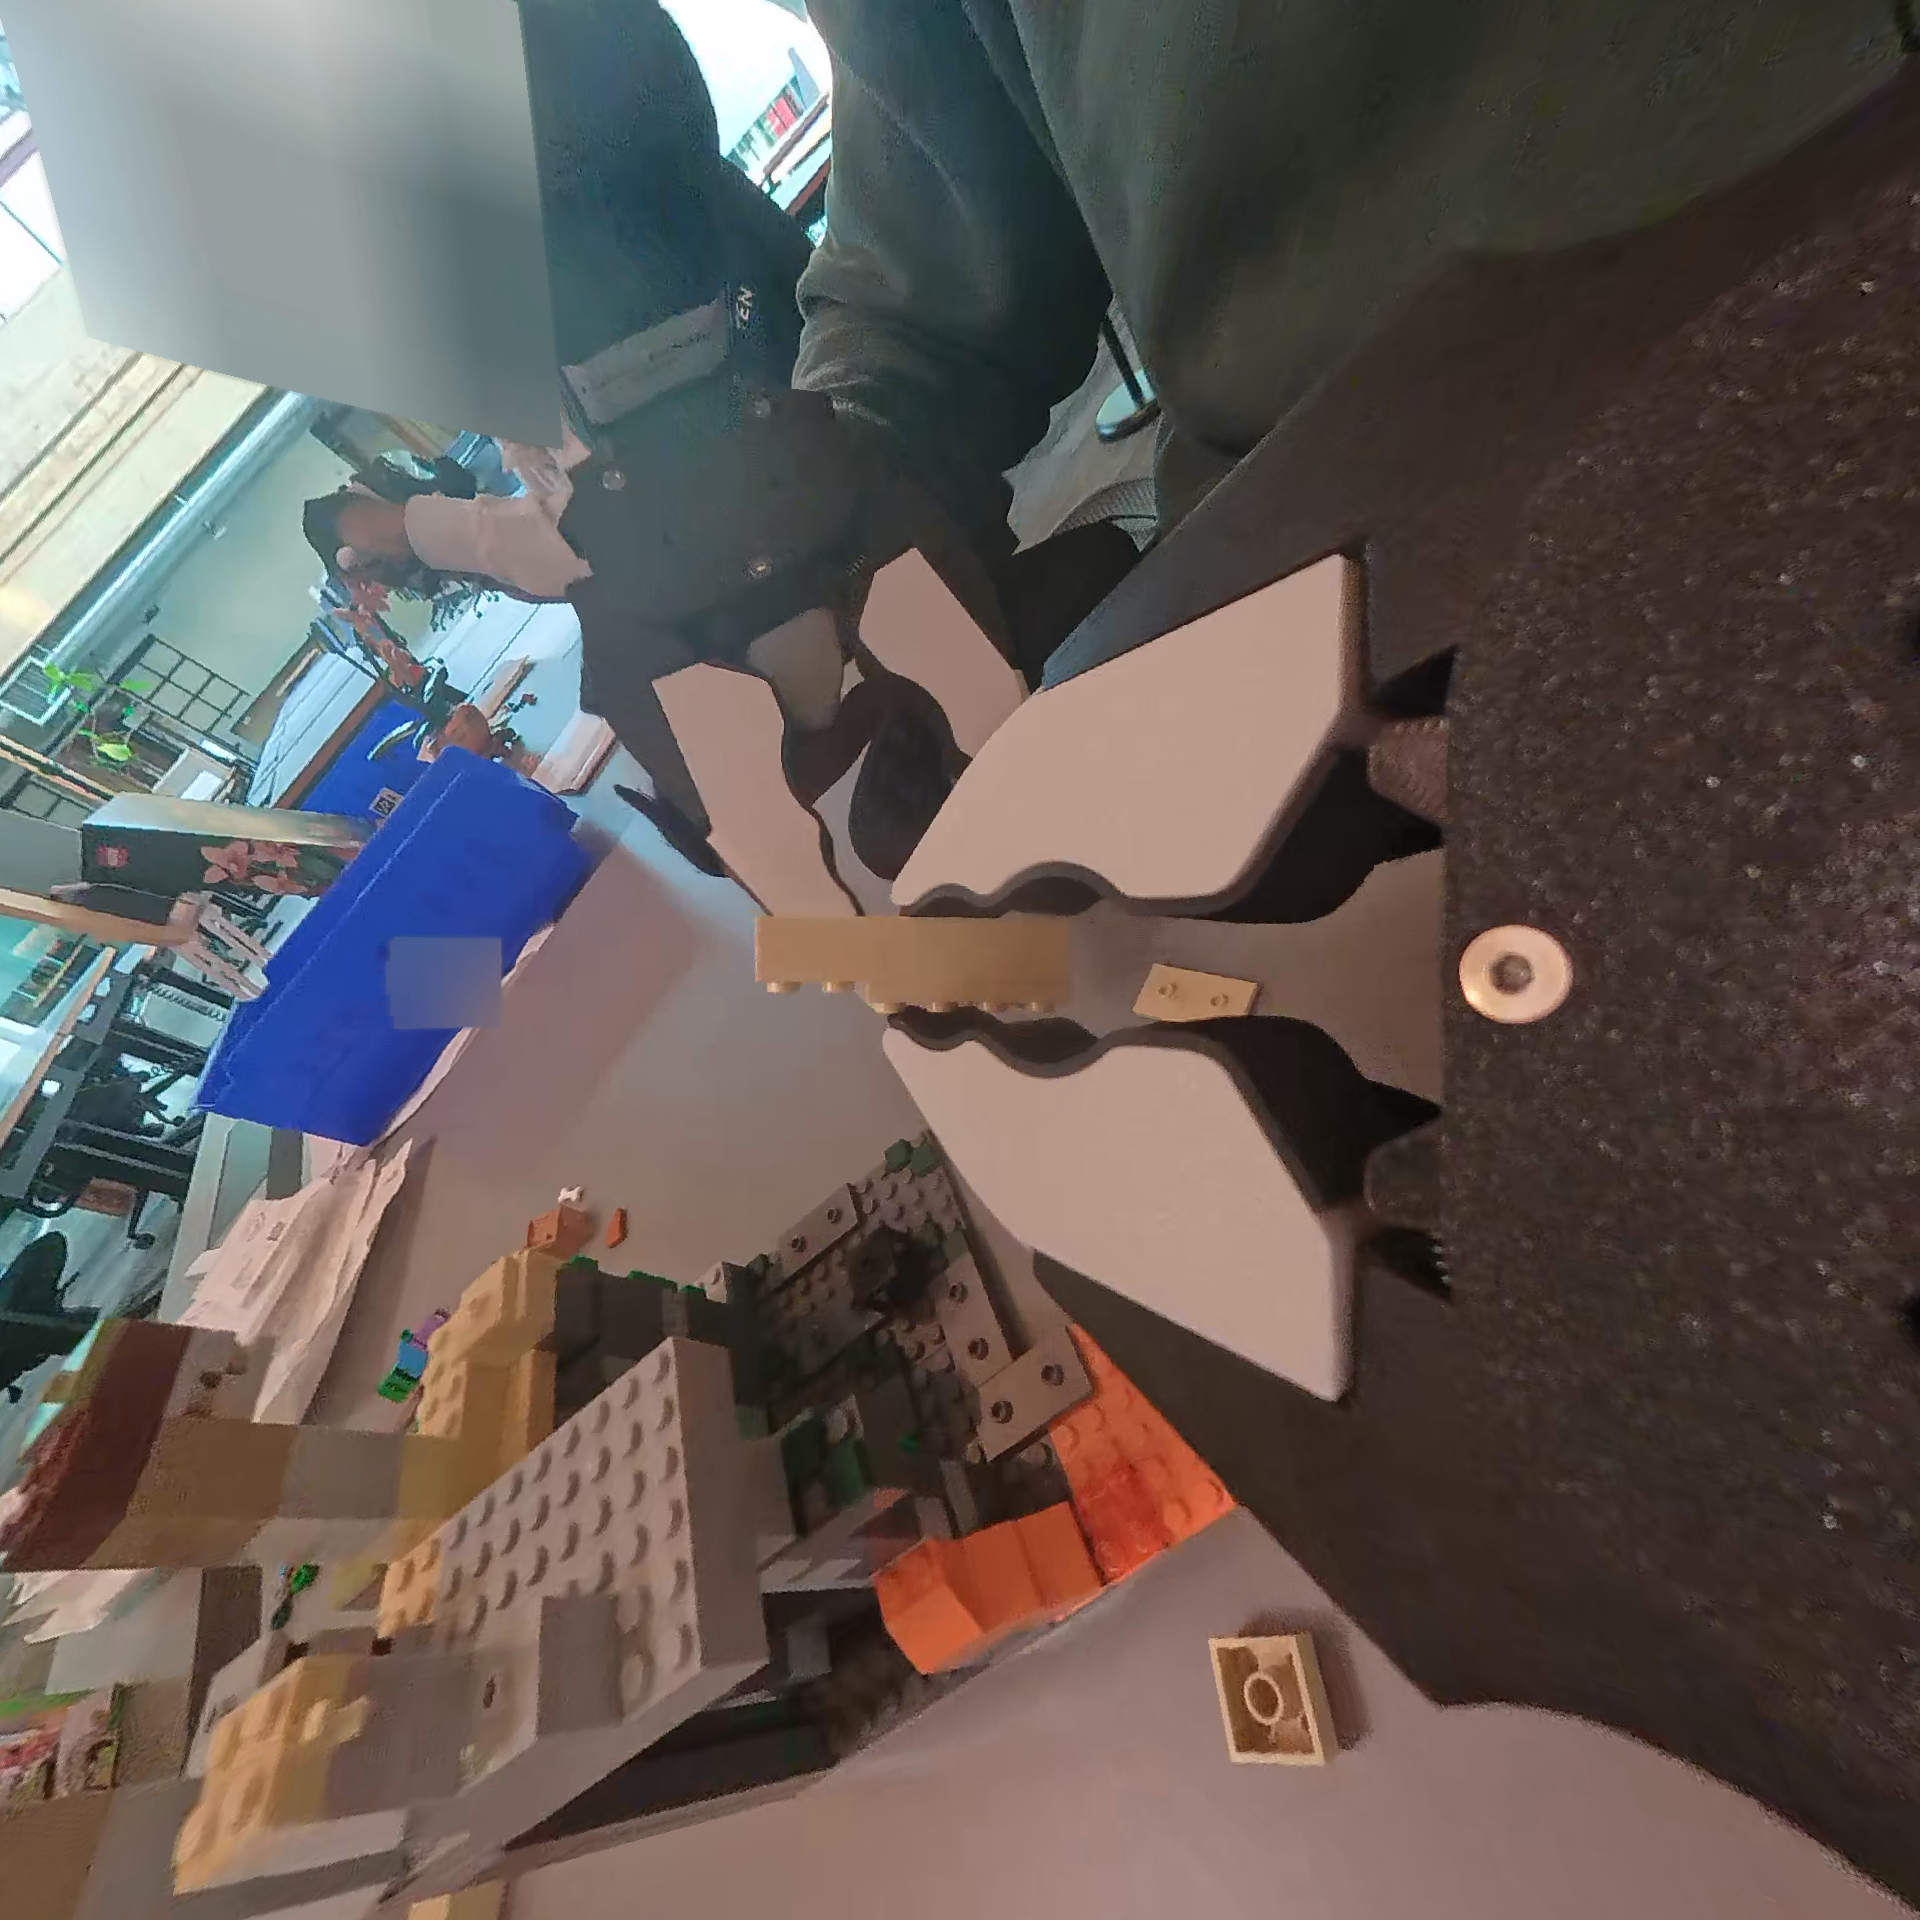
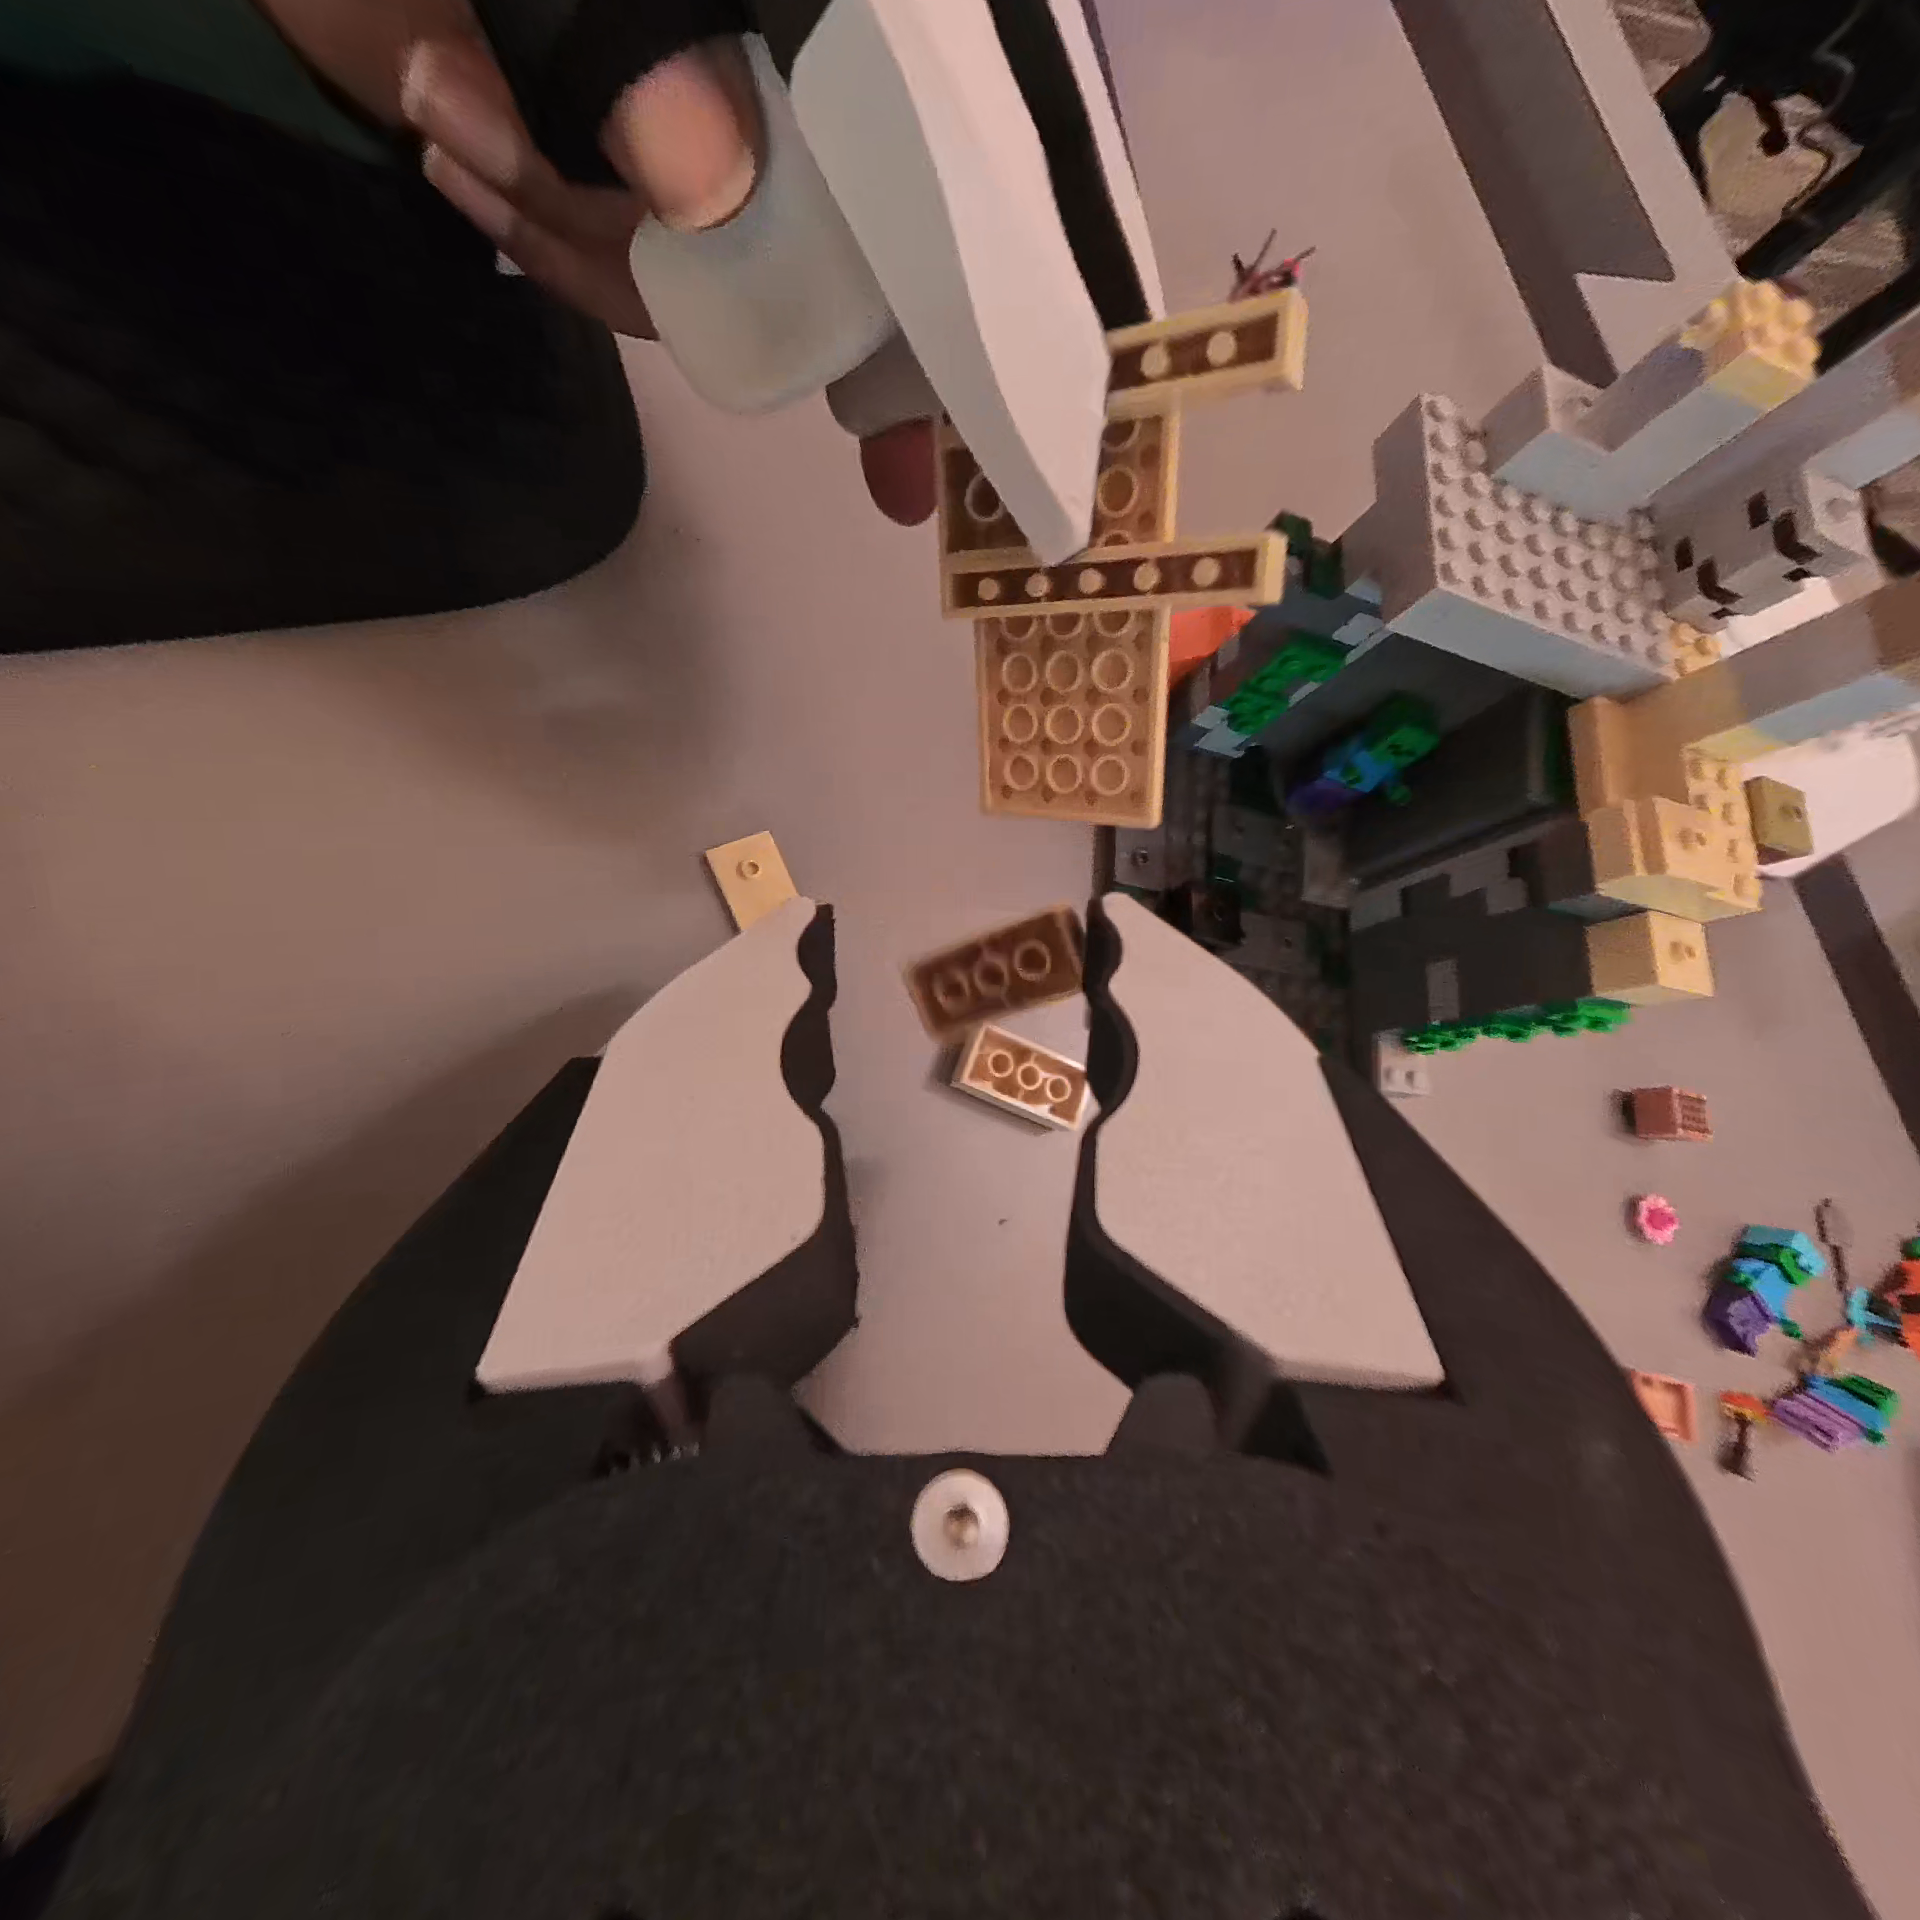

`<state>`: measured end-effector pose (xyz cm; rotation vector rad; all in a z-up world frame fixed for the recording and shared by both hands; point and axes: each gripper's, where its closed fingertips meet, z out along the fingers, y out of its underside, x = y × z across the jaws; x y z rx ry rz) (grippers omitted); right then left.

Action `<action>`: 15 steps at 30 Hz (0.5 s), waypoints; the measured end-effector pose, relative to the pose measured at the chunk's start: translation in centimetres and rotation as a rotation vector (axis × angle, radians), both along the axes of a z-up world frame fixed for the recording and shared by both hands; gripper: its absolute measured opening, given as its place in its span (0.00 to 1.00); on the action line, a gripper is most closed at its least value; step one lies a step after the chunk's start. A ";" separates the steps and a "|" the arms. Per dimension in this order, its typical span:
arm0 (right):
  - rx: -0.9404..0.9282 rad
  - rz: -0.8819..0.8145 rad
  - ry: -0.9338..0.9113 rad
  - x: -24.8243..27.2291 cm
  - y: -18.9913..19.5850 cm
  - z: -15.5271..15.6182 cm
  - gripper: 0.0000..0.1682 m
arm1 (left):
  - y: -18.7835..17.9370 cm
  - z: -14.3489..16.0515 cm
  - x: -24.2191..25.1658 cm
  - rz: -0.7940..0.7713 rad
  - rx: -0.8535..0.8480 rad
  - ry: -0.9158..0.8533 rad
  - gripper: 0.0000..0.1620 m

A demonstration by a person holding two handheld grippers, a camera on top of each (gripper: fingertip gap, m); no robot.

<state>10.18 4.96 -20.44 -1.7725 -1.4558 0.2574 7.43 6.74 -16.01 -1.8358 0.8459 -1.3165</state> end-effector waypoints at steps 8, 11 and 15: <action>-0.001 0.050 0.103 -1.8 0.3 2.2 0.34 | -1.4 -0.7 1.0 -0.064 0.060 0.063 0.10; -0.068 0.086 0.161 -2.3 0.2 2.8 0.30 | -2.0 -0.5 1.3 -0.092 0.113 0.077 0.10; -0.161 0.159 0.225 -2.4 -0.4 3.3 0.19 | -2.6 -0.3 1.4 -0.114 0.184 0.111 0.10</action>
